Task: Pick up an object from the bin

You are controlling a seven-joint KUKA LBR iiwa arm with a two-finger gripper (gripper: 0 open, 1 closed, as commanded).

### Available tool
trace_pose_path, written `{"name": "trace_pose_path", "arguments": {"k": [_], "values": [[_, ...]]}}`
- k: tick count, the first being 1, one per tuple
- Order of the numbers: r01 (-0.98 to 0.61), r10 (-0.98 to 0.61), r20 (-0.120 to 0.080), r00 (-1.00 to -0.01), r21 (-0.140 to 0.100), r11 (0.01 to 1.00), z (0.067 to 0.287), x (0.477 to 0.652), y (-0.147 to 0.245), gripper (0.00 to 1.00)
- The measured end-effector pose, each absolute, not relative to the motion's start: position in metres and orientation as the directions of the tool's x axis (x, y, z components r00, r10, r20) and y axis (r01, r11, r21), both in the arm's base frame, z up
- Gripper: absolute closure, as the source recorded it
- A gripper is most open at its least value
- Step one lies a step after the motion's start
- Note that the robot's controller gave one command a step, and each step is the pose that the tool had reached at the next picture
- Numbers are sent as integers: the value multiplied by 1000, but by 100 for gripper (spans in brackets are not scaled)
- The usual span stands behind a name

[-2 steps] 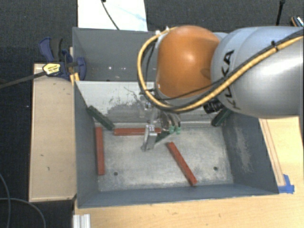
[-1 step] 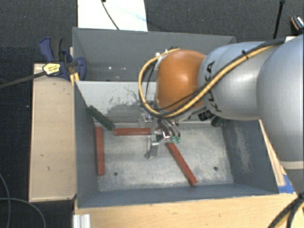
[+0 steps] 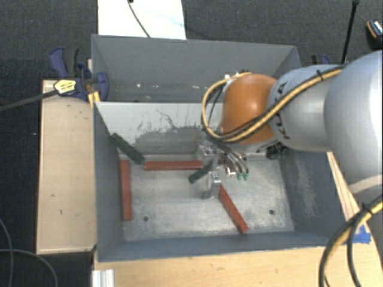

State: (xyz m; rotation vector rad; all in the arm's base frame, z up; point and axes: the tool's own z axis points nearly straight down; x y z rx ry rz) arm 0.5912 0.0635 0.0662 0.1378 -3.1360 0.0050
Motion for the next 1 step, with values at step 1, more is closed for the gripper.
{"name": "trace_pose_path", "arguments": {"k": [1], "values": [[-91, -91, -4, -996, 1, 996, 72, 592, 70, 100]]}}
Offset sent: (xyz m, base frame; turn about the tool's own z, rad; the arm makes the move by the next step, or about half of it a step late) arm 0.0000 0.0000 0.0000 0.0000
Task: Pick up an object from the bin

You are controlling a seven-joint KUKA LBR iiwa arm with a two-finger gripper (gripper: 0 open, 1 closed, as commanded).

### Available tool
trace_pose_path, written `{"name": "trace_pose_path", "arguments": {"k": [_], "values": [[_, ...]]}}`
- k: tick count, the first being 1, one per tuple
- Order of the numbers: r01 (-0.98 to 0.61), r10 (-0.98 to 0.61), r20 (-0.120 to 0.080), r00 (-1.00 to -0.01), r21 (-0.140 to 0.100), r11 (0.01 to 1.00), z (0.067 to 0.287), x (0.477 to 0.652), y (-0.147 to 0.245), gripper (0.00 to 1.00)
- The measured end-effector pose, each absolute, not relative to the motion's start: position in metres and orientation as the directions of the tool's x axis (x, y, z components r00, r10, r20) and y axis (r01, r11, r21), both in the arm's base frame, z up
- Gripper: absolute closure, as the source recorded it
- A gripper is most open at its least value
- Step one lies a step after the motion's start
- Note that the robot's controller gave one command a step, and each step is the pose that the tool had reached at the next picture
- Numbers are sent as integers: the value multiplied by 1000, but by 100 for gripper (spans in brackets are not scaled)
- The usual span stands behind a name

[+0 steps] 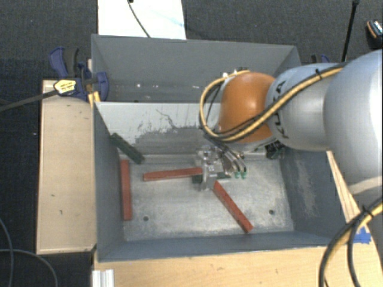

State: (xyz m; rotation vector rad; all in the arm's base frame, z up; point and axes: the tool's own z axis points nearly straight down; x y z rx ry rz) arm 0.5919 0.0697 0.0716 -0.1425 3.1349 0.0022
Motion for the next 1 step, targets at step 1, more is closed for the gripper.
{"name": "trace_pose_path", "arguments": {"k": [1], "values": [[-132, -132, -11, -991, 0, 991, 206, 593, 72, 100]]}}
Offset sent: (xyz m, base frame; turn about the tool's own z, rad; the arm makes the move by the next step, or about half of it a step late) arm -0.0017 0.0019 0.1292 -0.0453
